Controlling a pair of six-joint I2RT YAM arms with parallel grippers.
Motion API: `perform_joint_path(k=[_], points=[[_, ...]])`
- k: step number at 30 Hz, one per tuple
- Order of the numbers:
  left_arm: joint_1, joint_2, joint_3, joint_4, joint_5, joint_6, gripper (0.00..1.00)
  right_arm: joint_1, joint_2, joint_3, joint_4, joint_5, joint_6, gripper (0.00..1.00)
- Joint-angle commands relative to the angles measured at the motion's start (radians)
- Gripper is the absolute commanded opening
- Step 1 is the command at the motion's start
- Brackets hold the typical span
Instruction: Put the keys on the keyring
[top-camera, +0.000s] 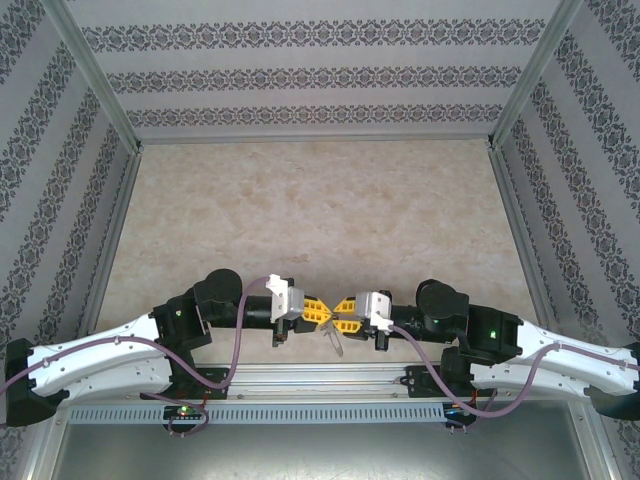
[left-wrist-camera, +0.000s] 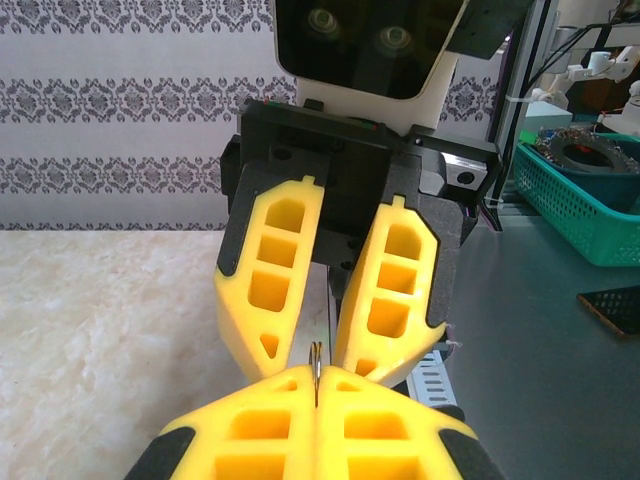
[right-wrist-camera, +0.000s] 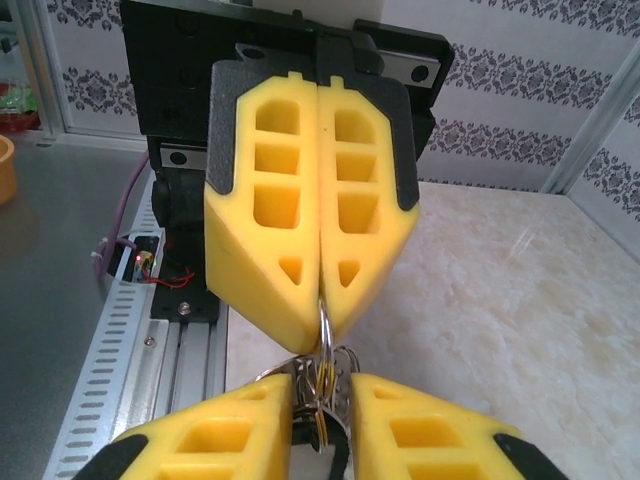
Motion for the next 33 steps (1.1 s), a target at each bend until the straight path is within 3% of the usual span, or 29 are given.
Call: perform_joint_path(k=[1,4,8,13,15,18,22,33], points=[[-0.006,0.001,-0.007,0.081,0.025,-0.006,0.00,0.005,-0.002,-0.004,0.040,-0.013,-0.002,0.15],[-0.006,-0.001,-0.011,0.084,0.023,-0.009,0.00,0.004,-0.001,-0.002,0.035,-0.005,-0.004,0.04],[-0.006,-0.010,-0.005,0.058,-0.016,-0.008,0.00,0.005,-0.005,0.000,0.015,0.037,-0.007,0.00],[-0.006,-0.010,0.047,-0.133,-0.118,0.053,0.23,0.005,0.014,0.033,-0.088,0.141,-0.019,0.00],[-0.007,0.015,0.082,-0.232,-0.152,0.084,0.28,0.005,0.037,0.053,-0.137,0.167,-0.026,0.00],[-0.009,0.060,0.122,-0.317,-0.174,0.109,0.29,0.009,0.078,0.084,-0.198,0.191,-0.037,0.00],[-0.009,0.079,0.125,-0.300,-0.174,0.120,0.30,0.013,0.129,0.118,-0.250,0.202,-0.047,0.00],[-0.010,0.130,0.151,-0.317,-0.179,0.147,0.29,0.014,0.155,0.122,-0.214,0.149,-0.046,0.00]])
